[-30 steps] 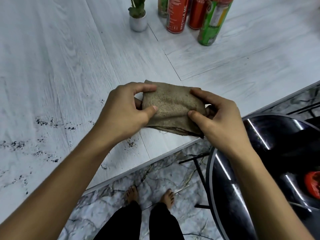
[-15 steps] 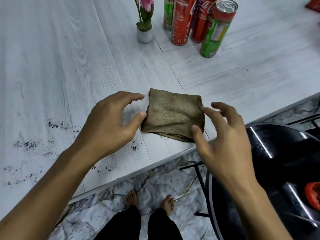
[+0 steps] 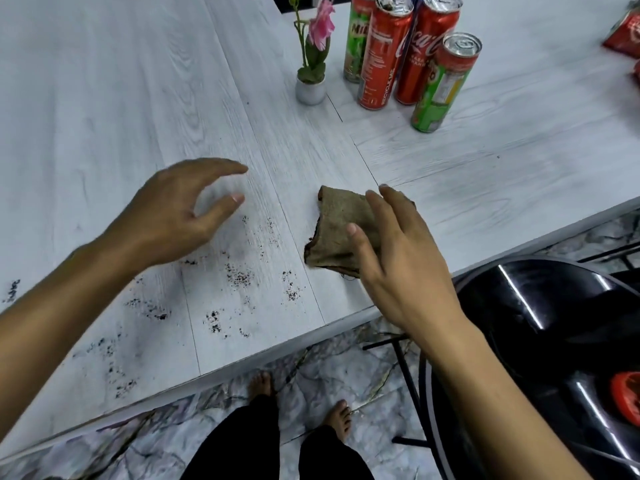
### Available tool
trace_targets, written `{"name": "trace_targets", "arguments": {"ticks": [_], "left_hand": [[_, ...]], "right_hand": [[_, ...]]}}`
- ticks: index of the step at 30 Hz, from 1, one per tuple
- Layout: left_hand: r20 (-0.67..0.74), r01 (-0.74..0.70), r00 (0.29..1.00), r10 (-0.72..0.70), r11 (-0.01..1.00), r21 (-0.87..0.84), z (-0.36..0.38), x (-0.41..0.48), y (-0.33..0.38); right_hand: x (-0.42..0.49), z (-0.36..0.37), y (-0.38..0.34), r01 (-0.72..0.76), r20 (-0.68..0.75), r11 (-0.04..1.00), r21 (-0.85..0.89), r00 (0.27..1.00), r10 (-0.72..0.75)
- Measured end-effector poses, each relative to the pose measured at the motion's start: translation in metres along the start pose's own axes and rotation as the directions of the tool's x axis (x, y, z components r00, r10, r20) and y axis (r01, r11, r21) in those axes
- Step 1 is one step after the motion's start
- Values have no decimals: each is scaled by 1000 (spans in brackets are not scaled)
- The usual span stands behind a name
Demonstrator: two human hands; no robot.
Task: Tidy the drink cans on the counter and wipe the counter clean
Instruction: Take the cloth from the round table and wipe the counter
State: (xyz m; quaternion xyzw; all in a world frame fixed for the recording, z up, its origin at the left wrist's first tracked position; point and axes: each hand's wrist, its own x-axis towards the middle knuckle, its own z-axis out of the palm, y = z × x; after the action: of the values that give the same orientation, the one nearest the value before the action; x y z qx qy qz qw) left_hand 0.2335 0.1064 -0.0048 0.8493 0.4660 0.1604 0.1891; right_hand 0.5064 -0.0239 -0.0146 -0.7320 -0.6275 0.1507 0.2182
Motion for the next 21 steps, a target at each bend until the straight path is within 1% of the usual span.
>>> {"name": "trace_targets", "arguments": {"ticks": [4, 8, 11, 14, 21], "left_hand": [[40, -62, 997, 61, 998, 27, -6, 29, -33], [97, -131, 987, 130, 991, 10, -4, 49, -58], [156, -176, 972, 176, 984, -11, -1, 63, -74], [205, -251, 947, 249, 968, -18, 2, 74, -85], [252, -369, 896, 367, 929, -42, 9, 86, -91]], "right_hand": [[20, 15, -7, -117, 57, 989, -90, 991, 122], [19, 32, -11, -181, 52, 961, -211, 979, 196], [17, 41, -15, -231, 47, 942, -244, 967, 250], [20, 49, -21, -269, 22, 923, -276, 958, 286], [21, 59, -28, -313, -14, 888, -336, 945, 328]]}}
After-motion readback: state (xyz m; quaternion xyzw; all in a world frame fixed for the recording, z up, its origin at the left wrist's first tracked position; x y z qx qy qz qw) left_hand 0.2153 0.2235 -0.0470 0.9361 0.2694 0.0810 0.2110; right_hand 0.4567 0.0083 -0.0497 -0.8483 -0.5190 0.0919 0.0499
